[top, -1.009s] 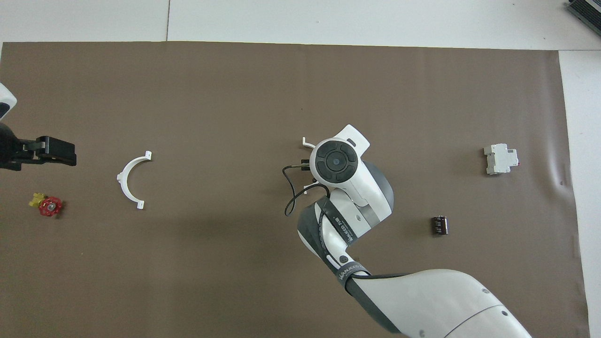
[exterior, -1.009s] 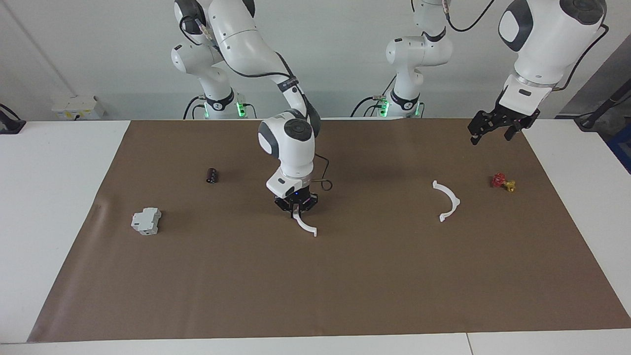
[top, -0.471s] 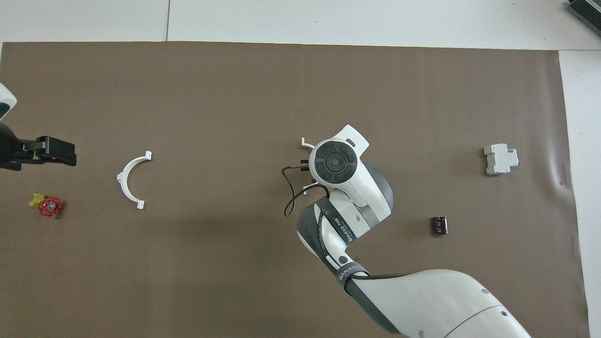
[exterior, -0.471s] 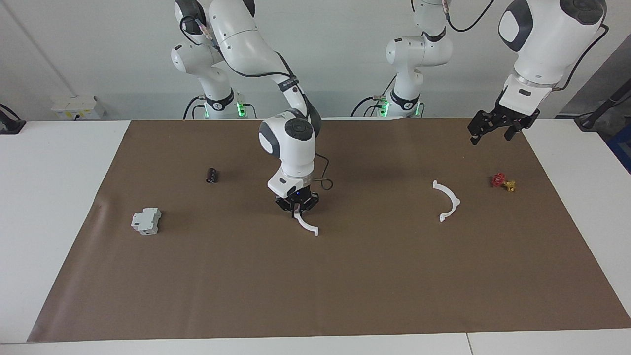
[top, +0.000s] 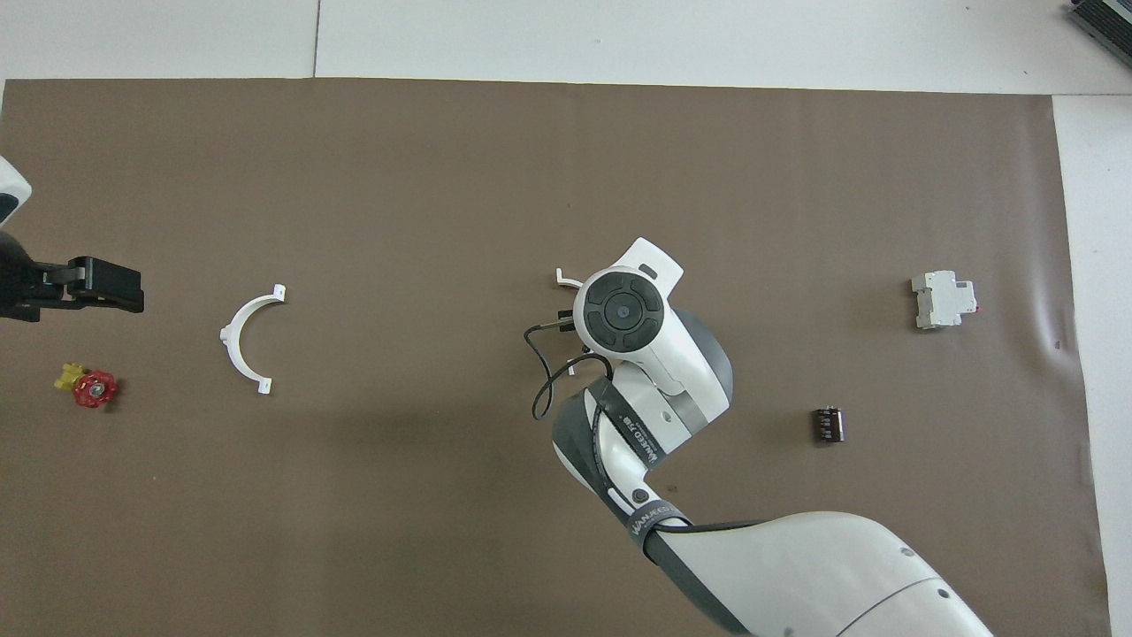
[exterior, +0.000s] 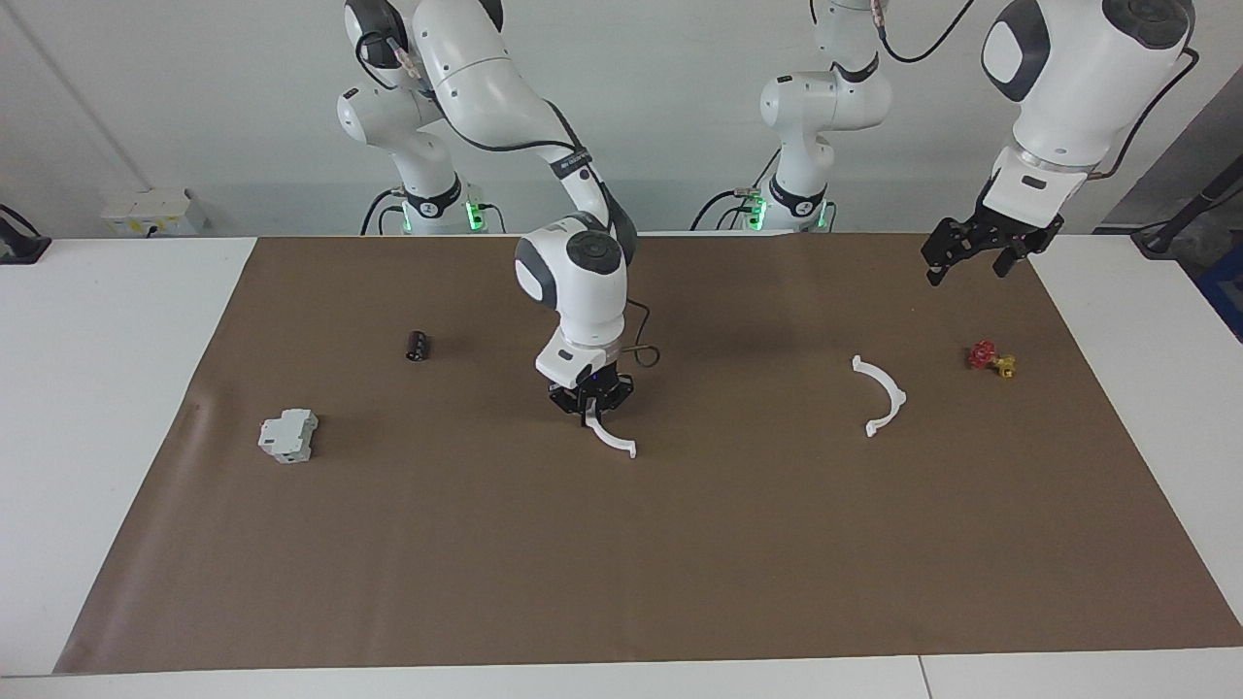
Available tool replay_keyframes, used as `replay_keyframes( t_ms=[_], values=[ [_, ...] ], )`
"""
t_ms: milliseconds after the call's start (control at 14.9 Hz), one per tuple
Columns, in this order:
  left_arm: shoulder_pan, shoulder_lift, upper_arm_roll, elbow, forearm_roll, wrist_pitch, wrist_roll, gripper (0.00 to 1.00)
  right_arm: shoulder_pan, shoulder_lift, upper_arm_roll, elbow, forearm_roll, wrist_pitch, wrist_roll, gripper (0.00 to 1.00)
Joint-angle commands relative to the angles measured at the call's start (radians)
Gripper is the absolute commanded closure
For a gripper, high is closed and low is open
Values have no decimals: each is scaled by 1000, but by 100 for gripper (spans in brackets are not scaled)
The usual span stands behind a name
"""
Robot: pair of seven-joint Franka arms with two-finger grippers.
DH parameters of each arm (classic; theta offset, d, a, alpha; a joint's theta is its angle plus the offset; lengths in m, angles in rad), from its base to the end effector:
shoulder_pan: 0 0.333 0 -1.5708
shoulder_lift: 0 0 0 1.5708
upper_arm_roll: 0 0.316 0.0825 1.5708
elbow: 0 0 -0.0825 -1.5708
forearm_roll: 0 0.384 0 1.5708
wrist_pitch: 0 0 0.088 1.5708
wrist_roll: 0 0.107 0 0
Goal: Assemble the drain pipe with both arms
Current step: 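Carry the clamp half toward the table center and lower it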
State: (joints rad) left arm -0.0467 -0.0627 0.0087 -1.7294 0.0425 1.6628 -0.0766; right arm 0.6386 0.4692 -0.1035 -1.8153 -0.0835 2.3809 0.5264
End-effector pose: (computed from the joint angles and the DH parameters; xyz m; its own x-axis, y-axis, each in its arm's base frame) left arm 0.5400 -0.0162 0.5916 0.9994 0.0346 -0.0008 0.0345 -0.9985 -0.0419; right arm 0.5643 0.3398 0.2920 0.9873 0.0823 0.1360 0.0764 -0.9959 0.0478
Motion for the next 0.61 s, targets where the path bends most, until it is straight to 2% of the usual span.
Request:
replay_keyframes(
  t_ms=[0,269,336,404,538],
  values=[
    [-1,-19,5,-24,-10,17,15,0,-13,-12,18,-36,70,35,-5,100],
    [-1,-20,5,-24,-10,20,15,0,-13,-12,18,-36,70,35,-5,100],
    [-1,-20,5,-24,-10,20,15,0,-14,-12,18,-36,71,35,-5,77],
    [-1,-20,5,-24,-10,20,15,0,-14,-12,18,-36,71,31,-3,1],
    [-1,-20,5,-24,-10,20,15,0,-17,-30,16,-27,71,12,-2,0]
  ],
)
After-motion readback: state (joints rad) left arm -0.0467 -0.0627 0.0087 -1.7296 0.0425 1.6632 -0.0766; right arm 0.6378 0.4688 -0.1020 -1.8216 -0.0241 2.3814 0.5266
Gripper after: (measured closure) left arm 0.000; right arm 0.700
